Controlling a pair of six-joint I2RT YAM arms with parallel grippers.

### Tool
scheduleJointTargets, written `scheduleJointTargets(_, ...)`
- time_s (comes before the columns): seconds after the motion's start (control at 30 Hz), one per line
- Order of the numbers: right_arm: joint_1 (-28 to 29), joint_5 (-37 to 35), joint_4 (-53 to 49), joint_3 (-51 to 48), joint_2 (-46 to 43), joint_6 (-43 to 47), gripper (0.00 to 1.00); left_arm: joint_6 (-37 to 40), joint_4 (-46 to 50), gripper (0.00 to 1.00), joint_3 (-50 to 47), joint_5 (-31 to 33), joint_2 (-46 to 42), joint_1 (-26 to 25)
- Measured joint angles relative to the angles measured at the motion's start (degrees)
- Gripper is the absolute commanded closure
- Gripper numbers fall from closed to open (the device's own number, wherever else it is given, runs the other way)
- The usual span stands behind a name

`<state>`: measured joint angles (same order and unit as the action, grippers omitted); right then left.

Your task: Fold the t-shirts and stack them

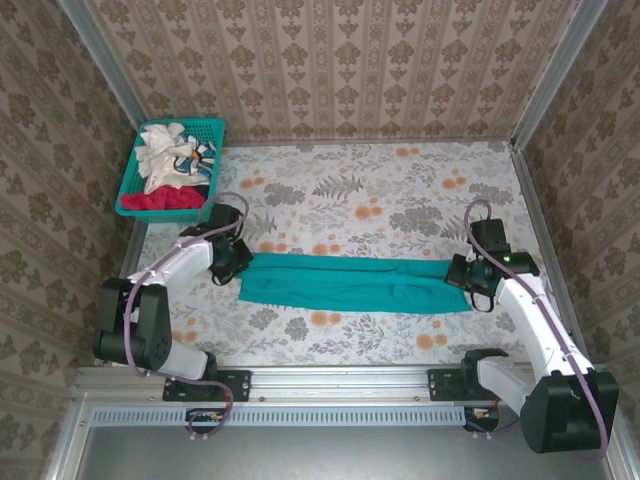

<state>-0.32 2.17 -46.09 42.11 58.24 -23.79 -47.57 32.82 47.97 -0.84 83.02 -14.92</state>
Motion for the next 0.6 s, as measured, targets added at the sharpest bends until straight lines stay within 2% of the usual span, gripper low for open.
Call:
scheduleJointTargets(0.4,0.0,-0.02,0.46,-2.36,5.22,-0.9,1.0,-0.87,-1.29,1.0,-4.09,-0.52,0.63,0.0)
scheduleJointTargets(0.43,0.0,0.0,0.68,-2.38,5.6,-0.92,0.97,-0.87,-1.4,1.0,-4.15,-0.55,1.11,0.0)
scheduleJointTargets(0.5,0.0,0.09,1.03,-2.38,6.29,-1.05,0.81,-0.87,-2.01,0.91,-4.13,-0.55,2.32,0.0)
scheduleJointTargets(0.57,0.0,0.46,1.09,-2.38,6.54,-1.57,0.6,-0.85,-2.21,0.69,-4.0,-0.5,2.54,0.0)
scheduleJointTargets(0.6,0.0,0.61,1.07,-2.38,6.43,-1.75,0.52,-0.83,-2.21,0.62,-4.0,-0.42,2.54,-0.07)
